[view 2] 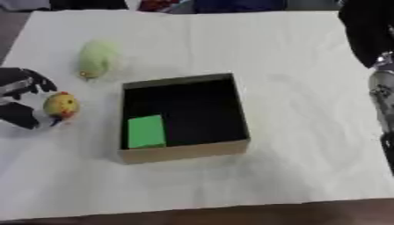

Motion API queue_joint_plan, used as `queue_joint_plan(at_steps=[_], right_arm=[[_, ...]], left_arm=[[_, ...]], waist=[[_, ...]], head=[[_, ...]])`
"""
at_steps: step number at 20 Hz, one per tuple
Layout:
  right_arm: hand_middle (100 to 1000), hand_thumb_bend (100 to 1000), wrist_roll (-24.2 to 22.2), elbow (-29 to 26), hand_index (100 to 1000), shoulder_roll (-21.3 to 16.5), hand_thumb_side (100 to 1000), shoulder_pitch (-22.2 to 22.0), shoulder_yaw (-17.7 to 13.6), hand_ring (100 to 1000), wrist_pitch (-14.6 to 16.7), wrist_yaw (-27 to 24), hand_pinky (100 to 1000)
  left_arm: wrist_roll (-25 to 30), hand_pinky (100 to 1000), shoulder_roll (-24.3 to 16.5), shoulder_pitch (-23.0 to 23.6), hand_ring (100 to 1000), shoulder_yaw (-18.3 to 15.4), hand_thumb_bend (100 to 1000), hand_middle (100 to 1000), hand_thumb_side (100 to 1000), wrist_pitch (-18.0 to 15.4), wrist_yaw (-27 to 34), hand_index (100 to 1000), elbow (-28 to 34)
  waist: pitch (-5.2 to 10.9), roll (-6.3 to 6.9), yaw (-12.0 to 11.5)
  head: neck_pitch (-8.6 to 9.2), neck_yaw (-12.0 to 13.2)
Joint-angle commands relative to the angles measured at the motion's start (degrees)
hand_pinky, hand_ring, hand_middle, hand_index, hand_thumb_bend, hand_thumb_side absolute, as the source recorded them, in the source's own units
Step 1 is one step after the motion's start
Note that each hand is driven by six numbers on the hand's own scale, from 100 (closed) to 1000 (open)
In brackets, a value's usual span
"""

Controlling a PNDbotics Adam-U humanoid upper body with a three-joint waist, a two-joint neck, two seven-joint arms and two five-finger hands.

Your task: Pick up objects on the table and place them in the box.

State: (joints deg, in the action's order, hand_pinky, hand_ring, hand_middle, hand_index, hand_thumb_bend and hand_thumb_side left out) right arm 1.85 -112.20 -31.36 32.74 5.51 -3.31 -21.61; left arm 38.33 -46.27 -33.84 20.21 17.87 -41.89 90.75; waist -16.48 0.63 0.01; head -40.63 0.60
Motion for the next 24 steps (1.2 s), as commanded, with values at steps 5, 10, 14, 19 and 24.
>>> queue_joint_plan(at_steps=[5,10,14,19,24], right_arm=[[783,100,-0.02,-0.90,1000,-0.22,1000,0.54,-0.55,874,-0.23,-0.55,973],[781,100,-0.20,-0.83,1000,0.02,1000,0.42,-0.55,874,-0.43,-0.68,975],[780,100,-0.28,-0.83,1000,0.13,1000,0.28,-0.66,875,-0.59,-0.73,975],[779,102,-0.31,-0.80,1000,0.17,1000,0.19,-0.71,876,-0.73,-0.71,976],[778,108,-0.27,-0.75,1000,0.17,1000,0.07,-0.73,876,-0.89,-0.58,976]], left_arm=[[-1.63,625,-0.57,-1.10,786,-0.77,350,755,458,-0.25,-1.91,843,-1.75],[-2.48,615,0.12,-1.13,775,-1.04,328,738,459,-0.39,-2.37,830,-3.50],[-3.54,589,0.34,-1.14,747,-1.02,256,684,434,-0.46,-2.72,787,-4.02],[-4.12,547,0.31,-1.10,719,-1.02,100,659,350,-0.53,-2.72,766,-3.75],[-4.98,480,-0.28,-0.91,655,-1.31,100,593,349,0.39,-2.61,705,-1.86]], waist=[[0.90,0.02,0.22],[0.83,-0.03,0.44],[0.81,0.02,0.51],[0.85,0.07,0.49],[0.97,0.16,0.35]], head=[[1.01,0.27],[1.25,0.34],[1.28,0.33],[1.23,0.21],[1.00,0.02]])
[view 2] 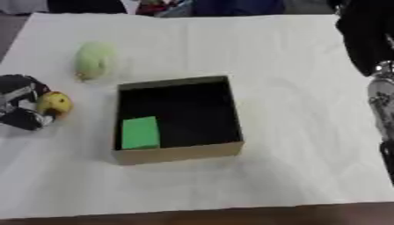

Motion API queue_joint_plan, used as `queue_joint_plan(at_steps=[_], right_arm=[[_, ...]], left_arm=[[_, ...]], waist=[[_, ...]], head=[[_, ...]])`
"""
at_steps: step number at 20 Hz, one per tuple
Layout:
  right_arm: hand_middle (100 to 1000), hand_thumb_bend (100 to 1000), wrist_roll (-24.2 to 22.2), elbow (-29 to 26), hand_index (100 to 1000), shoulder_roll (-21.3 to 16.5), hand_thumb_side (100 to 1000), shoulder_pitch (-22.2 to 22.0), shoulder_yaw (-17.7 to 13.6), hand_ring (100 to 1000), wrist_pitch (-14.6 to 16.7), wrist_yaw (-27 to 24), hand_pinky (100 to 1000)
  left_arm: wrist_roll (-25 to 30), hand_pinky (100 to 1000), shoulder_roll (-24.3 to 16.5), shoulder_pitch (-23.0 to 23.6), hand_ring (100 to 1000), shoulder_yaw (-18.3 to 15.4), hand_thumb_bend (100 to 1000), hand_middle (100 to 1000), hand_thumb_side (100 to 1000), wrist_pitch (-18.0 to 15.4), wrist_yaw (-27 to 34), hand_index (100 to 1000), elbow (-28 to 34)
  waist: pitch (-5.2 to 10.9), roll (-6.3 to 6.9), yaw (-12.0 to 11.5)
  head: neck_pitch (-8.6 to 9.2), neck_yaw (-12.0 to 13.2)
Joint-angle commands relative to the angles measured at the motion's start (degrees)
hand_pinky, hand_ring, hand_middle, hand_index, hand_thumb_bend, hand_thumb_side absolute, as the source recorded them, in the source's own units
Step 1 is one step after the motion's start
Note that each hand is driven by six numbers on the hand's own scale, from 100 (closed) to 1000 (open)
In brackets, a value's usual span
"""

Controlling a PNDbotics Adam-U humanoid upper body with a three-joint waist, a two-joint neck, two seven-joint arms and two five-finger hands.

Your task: Pick up objects on the table and place them in the box.

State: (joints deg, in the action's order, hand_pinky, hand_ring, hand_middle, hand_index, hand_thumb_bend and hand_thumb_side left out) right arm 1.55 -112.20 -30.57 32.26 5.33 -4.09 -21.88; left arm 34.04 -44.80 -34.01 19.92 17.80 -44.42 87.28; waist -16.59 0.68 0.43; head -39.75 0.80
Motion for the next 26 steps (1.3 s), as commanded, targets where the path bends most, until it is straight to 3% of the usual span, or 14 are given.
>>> queue_joint_plan(at_steps=[1,10,18,22,26], right_arm=[[778,109,0.05,-0.73,1000,-0.65,1000,0.51,-0.57,876,-0.14,-0.28,976],[777,116,0.07,-0.70,1000,-0.60,1000,0.29,-0.64,877,-0.23,-0.18,977],[776,117,0.29,-0.75,1000,-0.51,1000,0.25,-0.72,877,-0.17,-0.23,977],[775,115,0.45,-0.74,1000,-0.49,1000,0.28,-0.76,877,-0.13,-0.23,976],[775,116,0.57,-0.75,1000,-0.26,1000,0.36,-0.77,878,-0.10,-0.31,976]], left_arm=[[-0.93,476,-1.94,-0.67,649,-1.15,100,589,347,0.63,0.03,701,2.45],[0.29,438,-3.10,-1.70,622,-3.42,100,576,345,3.02,2.81,687,10.69],[1.39,418,-3.60,-4.22,612,-4.09,100,566,372,3.04,2.25,679,14.73],[2.09,408,-2.10,-7.35,607,-3.51,100,565,379,2.29,2.77,678,17.74],[3.15,404,1.89,-11.43,605,-2.33,100,565,391,0.48,1.74,680,21.77]], waist=[[1.11,0.10,-0.08],[1.28,0.05,-0.31],[1.57,0.08,-0.54],[1.76,0.00,-0.62],[1.94,-0.24,-0.76]], head=[[0.02,-0.25],[-0.41,-0.68],[-0.56,-0.84],[-0.70,-1.08],[-0.75,-1.76]])
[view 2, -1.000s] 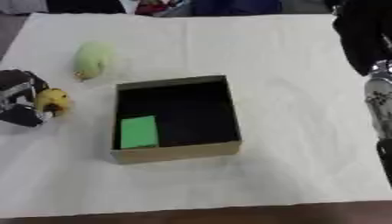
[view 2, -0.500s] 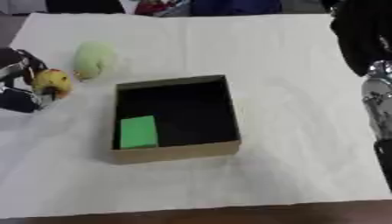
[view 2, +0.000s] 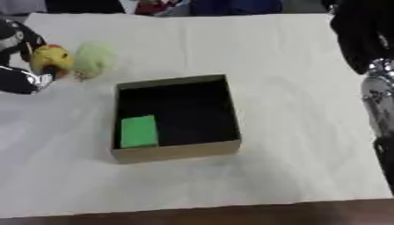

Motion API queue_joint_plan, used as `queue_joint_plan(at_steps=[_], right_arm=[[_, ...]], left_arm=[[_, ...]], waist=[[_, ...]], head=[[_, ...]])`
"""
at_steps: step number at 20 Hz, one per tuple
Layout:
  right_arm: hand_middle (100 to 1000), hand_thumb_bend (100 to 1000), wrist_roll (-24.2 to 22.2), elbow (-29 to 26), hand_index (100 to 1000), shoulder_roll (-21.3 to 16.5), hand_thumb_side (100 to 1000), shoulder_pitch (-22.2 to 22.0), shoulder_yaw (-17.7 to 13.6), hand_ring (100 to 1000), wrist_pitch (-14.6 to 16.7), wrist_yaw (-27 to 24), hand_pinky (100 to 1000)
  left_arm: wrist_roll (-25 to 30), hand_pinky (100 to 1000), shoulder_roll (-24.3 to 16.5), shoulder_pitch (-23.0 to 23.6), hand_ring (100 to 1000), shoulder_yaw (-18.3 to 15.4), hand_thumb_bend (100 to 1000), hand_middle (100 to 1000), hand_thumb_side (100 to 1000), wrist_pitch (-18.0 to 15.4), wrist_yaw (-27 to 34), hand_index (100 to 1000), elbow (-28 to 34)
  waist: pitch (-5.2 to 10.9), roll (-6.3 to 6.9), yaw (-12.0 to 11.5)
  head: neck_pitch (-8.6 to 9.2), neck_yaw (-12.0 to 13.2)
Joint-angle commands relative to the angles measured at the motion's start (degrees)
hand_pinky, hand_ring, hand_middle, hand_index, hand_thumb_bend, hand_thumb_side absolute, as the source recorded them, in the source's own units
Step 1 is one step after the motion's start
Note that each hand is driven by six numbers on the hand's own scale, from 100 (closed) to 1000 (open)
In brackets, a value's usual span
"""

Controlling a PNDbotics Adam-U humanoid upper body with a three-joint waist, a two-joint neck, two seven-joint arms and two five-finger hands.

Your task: Pick up objects on the table and place them in the box.

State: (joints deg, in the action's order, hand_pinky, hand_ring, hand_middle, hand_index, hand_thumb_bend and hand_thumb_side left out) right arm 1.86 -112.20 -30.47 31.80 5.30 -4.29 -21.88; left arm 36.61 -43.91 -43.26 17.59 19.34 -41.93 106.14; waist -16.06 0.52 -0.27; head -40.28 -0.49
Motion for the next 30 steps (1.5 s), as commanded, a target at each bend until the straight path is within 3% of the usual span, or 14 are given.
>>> queue_joint_plan(at_steps=[1,11,23,28,30], right_arm=[[775,116,0.31,-0.77,1000,-0.33,1000,0.84,-0.78,878,0.12,-0.31,975],[775,118,1.05,-0.88,1000,-0.31,1000,0.81,-1.21,878,0.39,-0.09,975],[773,117,1.12,-0.93,1000,-0.03,1000,0.94,-1.34,873,0.31,-0.09,975],[772,119,1.18,-1.00,1000,0.11,1000,0.99,-1.41,873,0.30,-0.15,975],[772,122,1.14,-1.00,1000,0.17,1000,0.95,-1.39,873,0.24,-0.18,975]], left_arm=[[0.97,404,2.12,-2.97,604,0.39,100,562,397,-1.69,-1.38,678,3.81],[5.19,406,8.84,-7.00,600,5.21,100,555,425,-7.58,-5.22,670,8.42],[8.68,396,14.38,-6.09,597,9.40,100,550,420,-7.23,-5.42,669,6.37],[10.30,434,15.17,-5.91,629,11.43,100,588,450,-8.15,-5.37,710,5.29],[11.12,455,15.29,-5.77,662,12.01,162,620,483,-8.49,-5.59,733,4.99]], waist=[[1.44,-0.13,-0.07],[1.39,-0.18,-0.35],[0.87,-0.45,-0.07],[0.78,-0.48,0.12],[0.77,-0.46,0.14]], head=[[-0.20,-0.56],[-0.50,-0.31],[-0.73,-0.86],[-0.65,-1.25],[-0.61,-1.25]])
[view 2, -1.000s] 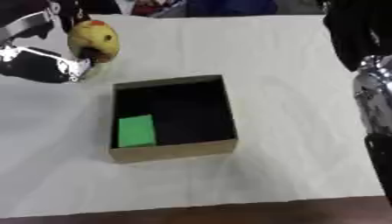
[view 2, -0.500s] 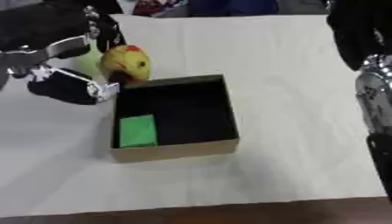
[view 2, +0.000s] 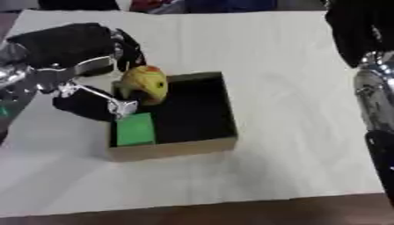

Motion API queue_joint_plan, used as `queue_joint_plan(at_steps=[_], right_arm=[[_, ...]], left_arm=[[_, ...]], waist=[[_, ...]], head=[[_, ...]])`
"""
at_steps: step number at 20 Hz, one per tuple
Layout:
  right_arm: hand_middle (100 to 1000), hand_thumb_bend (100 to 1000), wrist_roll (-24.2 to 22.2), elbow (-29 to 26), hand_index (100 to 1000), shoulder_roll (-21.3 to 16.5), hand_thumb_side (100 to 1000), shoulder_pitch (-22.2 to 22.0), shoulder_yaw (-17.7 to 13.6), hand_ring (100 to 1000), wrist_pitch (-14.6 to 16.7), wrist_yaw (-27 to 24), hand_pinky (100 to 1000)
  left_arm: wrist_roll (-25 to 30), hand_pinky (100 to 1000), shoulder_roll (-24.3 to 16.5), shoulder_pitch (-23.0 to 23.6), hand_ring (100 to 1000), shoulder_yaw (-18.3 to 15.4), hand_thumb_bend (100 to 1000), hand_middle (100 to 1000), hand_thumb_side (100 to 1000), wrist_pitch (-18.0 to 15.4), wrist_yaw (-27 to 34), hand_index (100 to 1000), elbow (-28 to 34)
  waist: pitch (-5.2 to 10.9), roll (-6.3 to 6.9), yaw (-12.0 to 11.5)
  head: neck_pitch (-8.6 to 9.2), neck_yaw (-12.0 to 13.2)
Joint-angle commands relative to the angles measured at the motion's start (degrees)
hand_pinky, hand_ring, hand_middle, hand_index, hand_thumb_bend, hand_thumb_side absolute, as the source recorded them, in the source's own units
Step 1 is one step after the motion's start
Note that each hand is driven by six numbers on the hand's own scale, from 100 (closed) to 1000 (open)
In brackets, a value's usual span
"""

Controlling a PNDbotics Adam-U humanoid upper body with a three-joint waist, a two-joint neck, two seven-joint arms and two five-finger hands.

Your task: Pick up objects on the table and place them in the box.

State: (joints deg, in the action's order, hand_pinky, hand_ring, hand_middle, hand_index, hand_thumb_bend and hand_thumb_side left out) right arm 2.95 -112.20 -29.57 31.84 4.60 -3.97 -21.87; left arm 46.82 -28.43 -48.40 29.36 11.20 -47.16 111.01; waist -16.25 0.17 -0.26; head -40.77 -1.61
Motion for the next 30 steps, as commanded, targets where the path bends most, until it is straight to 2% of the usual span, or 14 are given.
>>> queue_joint_plan(at_steps=[1,2,4,5,6,8,9,10,15,22,25,30], right_arm=[[772,120,0.01,-0.99,1000,-0.69,1000,0.90,-0.68,873,-0.11,-0.20,975],[772,120,-0.03,-0.99,1000,-0.66,1000,0.88,-0.69,873,-0.14,-0.22,975],[772,120,-0.08,-0.99,1000,-0.61,1000,0.88,-0.70,873,-0.17,-0.24,976],[772,120,-0.09,-0.99,1000,-0.60,1000,0.87,-0.71,873,-0.17,-0.25,976],[772,120,-0.11,-0.98,1000,-0.58,1000,0.84,-0.72,874,-0.18,-0.26,976],[772,122,-0.13,-0.95,1000,-0.54,1000,0.76,-0.74,874,-0.21,-0.29,976],[772,122,-0.15,-0.94,1000,-0.51,1000,0.73,-0.75,874,-0.22,-0.31,976],[772,121,-0.15,-0.93,1000,-0.50,1000,0.70,-0.77,873,-0.23,-0.33,976],[772,120,-0.17,-0.87,1000,-0.49,1000,0.54,-0.79,873,-0.31,-0.36,977],[771,122,-0.08,-0.81,1000,-0.50,1000,0.34,-0.92,874,-0.34,-0.34,977],[771,122,-0.06,-0.83,1000,-0.48,1000,0.33,-0.98,874,-0.31,-0.33,977],[771,121,0.02,-0.85,1000,-0.52,1000,0.40,-1.06,874,-0.23,-0.29,977]], left_arm=[[1.24,455,-0.09,-0.59,662,0.40,182,621,488,-0.51,-0.56,737,-0.04],[1.62,478,-0.02,-0.57,693,0.62,257,656,518,-0.73,-0.92,763,-0.33],[2.26,500,0.10,-0.49,725,1.17,348,688,557,-1.28,-1.67,800,-1.03],[2.47,504,0.17,-0.42,729,1.42,362,693,567,-1.58,-2.07,806,-1.34],[2.60,534,0.24,-0.33,766,1.63,508,742,615,-1.92,-2.54,849,-1.59],[2.68,570,0.39,-0.24,798,1.81,626,777,631,-2.58,-3.66,877,-1.87],[2.70,570,0.42,-0.21,798,1.80,626,777,631,-2.88,-4.20,877,-1.92],[2.68,577,0.41,-0.19,806,1.70,663,781,635,-3.13,-4.72,879,-1.88],[1.54,555,0.24,0.04,797,0.14,606,767,662,-3.41,-5.99,862,-0.75],[-4.74,495,-1.16,0.21,777,-6.83,525,751,742,0.17,-6.05,845,2.86],[-7.36,500,-2.71,0.50,782,-9.79,541,755,751,1.66,-6.56,847,2.98],[-7.74,557,-7.02,1.12,816,-13.55,601,780,745,2.82,-6.58,865,-0.57]], waist=[[0.97,-0.11,0.15],[0.97,-0.10,0.18],[0.99,-0.09,0.26],[0.99,-0.09,0.29],[0.98,-0.09,0.31],[0.96,-0.06,0.32],[0.96,-0.05,0.32],[0.97,-0.03,0.31],[0.97,0.04,0.20],[0.89,-0.04,-0.26],[0.87,-0.10,-0.45],[0.82,-0.26,-0.55]], head=[[-0.12,-0.11],[-0.09,-0.06],[-0.03,0.04],[0.00,0.07],[0.01,0.06],[0.02,0.10],[0.03,0.13],[0.05,0.13],[0.07,0.11],[0.32,0.06],[0.50,-0.11],[0.73,-0.39]])
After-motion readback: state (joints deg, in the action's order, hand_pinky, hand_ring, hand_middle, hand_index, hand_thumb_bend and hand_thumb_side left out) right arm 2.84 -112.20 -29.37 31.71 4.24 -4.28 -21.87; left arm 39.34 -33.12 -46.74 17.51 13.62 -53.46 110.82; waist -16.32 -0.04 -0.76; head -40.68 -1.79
